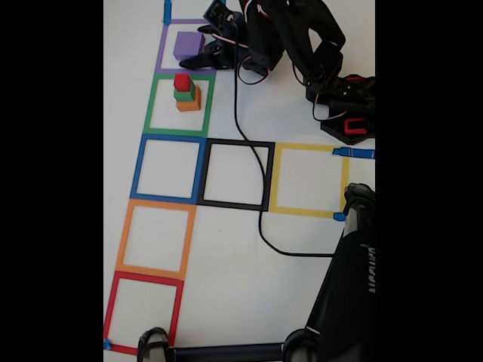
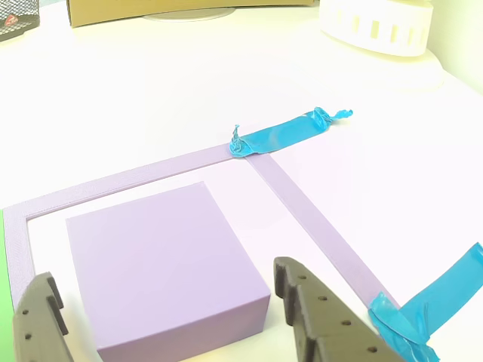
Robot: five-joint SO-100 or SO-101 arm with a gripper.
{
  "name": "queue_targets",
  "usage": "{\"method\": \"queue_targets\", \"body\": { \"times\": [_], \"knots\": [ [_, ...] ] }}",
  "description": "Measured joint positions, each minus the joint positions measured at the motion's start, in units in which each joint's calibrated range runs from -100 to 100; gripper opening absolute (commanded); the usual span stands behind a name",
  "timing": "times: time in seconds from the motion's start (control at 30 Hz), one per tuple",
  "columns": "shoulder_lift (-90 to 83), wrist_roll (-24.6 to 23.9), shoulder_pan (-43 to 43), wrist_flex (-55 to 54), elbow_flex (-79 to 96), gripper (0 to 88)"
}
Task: Tower of hanoi
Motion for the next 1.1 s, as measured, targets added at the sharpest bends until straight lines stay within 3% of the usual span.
{"method": "queue_targets", "body": {
  "times": [0.63, 1.1],
  "knots": [
    [0.2, 0.0, -0.7, 0.0, 0.0, 18.8],
    [-1.9, 0.0, -1.6, 4.4, -0.1, 18.1]
  ]
}}
